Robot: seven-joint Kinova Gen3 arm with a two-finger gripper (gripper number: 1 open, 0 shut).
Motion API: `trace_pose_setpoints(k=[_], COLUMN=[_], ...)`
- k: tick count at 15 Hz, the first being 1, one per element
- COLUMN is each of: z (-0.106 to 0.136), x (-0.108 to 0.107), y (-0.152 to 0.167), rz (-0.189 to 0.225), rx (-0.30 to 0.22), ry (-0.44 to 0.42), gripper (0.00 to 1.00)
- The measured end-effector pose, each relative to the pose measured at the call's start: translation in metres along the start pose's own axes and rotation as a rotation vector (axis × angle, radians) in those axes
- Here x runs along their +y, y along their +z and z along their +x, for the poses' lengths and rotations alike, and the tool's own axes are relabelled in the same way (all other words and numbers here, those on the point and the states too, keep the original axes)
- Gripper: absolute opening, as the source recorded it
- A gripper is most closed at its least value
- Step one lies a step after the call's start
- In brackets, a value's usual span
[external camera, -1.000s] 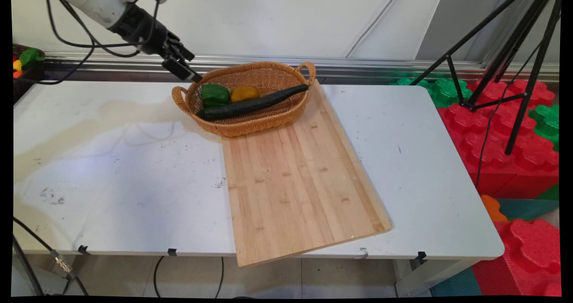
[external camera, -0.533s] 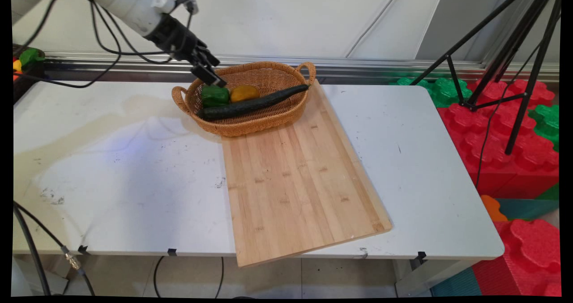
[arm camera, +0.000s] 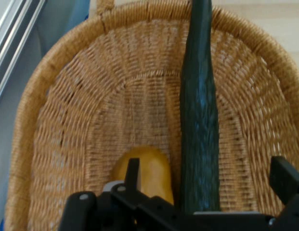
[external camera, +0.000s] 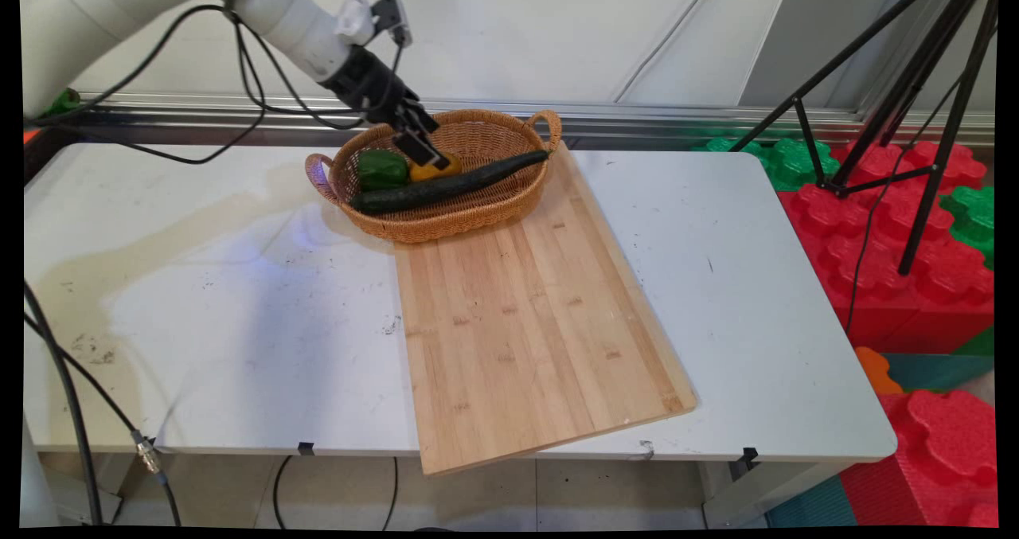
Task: Pick up the cucumber from the vegetable basket
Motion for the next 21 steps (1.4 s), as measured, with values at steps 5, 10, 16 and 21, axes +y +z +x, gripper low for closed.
trace_pose_setpoints(k=[5, 10, 16, 21], z=[0.013, 0.023, 0.031, 0.033], x=[-0.003, -0.009, -0.015, -0.017], y=[0.033, 0.066, 0.088, 0.098], rz=[-0.024, -0.036, -0.049, -0.066], rx=[-0.003, -0.021, -0.039, -0.054], ry=[0.017, 0.022, 0.027, 0.031], gripper=[1.00, 1.00, 1.00, 1.00])
